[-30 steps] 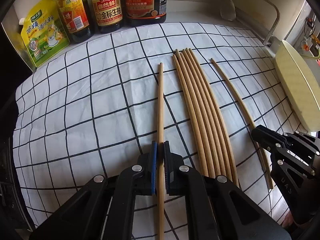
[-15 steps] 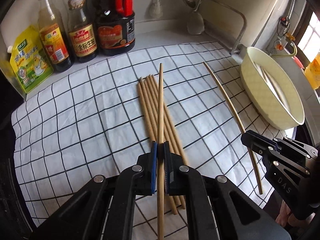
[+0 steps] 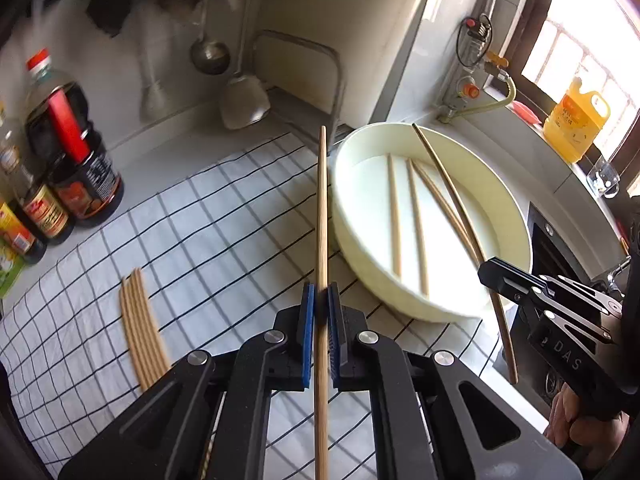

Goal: Organize utensils
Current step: 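Carry both held chopsticks up and into the white basin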

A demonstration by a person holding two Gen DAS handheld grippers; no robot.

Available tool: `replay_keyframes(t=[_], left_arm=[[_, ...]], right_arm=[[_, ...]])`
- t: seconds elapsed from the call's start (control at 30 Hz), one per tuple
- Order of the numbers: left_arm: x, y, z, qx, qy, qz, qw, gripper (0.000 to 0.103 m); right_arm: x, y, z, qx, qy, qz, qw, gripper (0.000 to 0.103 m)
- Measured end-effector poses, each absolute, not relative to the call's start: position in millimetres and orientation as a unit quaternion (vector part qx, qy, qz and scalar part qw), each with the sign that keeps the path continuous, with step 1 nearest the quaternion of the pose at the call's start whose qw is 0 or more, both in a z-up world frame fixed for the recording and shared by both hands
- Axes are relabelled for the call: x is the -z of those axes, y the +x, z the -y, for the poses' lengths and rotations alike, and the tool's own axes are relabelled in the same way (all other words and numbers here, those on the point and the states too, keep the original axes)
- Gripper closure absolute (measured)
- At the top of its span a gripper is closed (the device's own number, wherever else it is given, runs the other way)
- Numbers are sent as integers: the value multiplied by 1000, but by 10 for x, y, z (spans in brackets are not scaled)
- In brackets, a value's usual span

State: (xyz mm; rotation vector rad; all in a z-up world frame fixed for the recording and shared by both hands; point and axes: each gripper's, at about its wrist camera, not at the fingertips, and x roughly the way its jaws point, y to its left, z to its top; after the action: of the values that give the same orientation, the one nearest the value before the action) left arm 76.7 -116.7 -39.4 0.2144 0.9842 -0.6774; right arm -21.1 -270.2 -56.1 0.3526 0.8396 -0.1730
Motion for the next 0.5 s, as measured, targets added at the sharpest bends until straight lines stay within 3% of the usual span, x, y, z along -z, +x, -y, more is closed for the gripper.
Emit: replay_keyframes(t=[0.27, 0.5], left_arm=[[457, 862, 2343, 351, 134, -456, 807, 96], [776, 1026, 2812, 339, 164, -475, 795, 96]], right_arm=[[698, -81, 3538, 111, 190, -407, 887, 97], [990, 128, 3910, 112, 206, -429, 872, 97]])
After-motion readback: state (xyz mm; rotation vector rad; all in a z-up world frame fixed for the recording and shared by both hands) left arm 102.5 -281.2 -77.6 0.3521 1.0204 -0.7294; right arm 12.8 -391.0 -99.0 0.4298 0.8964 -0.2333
